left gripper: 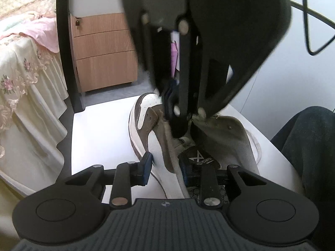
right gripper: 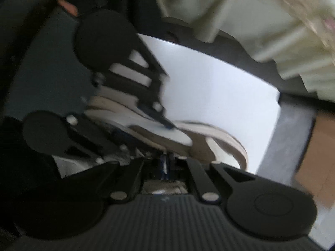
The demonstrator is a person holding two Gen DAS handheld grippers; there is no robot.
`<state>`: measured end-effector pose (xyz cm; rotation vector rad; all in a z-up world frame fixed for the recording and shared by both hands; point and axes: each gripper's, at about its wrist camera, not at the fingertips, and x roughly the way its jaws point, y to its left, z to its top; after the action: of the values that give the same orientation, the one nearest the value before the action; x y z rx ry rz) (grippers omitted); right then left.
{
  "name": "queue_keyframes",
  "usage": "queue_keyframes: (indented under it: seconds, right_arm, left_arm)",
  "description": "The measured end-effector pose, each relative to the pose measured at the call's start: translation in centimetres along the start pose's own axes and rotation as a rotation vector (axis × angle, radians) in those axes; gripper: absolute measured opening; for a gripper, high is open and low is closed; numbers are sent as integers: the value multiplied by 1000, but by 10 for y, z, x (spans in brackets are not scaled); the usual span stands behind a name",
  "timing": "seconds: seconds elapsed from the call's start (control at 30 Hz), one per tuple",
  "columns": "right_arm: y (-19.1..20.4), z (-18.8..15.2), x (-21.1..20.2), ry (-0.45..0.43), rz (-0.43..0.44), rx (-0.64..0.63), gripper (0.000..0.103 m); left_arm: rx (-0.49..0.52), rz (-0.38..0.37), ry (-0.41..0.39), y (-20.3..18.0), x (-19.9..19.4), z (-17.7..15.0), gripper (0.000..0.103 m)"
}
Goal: Lace up shoes with both hands
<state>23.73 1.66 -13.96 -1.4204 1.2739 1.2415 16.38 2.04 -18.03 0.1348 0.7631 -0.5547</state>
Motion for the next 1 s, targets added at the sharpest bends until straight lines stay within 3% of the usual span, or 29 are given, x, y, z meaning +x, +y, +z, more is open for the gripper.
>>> queue_keyframes:
  seconds: [0.1, 0.17, 0.2, 0.23, 0.4, 0.5, 0.7, 0.87, 1.0]
  right_arm:
    - [-7, -12, -9, -47, 10, 90, 5]
    - [-10, -21, -11, -82, -2, 106, 22]
    - [-7, -28, -12, -101, -33, 112, 42]
    - [0, -31, -16, -111, -61, 119, 46]
    - [21, -49, -14, -158, -145, 171, 43]
    - [37, -54, -7, -209, -244, 208, 42]
    - [42, -72, 8, -353, -357, 401, 27]
    - [57, -73, 41, -400, -445, 398, 26]
    - [60, -76, 48, -486, -499, 528, 5]
  left_arm:
    - [-1, -1, -8, 1, -3, 2, 32]
    - [-3, 1, -9, 3, -4, 4, 33]
    - [-4, 4, -12, 3, -5, 5, 33]
    - [-14, 6, -15, 4, -7, 6, 34]
    - [-30, 40, -34, 1, -14, 9, 34]
    - [-27, 69, -47, -2, -19, 10, 34]
    - [-42, 131, -66, -13, -27, 8, 34]
    - [51, 212, -76, -35, -24, -5, 34]
    - [125, 223, -86, -50, -18, -14, 34]
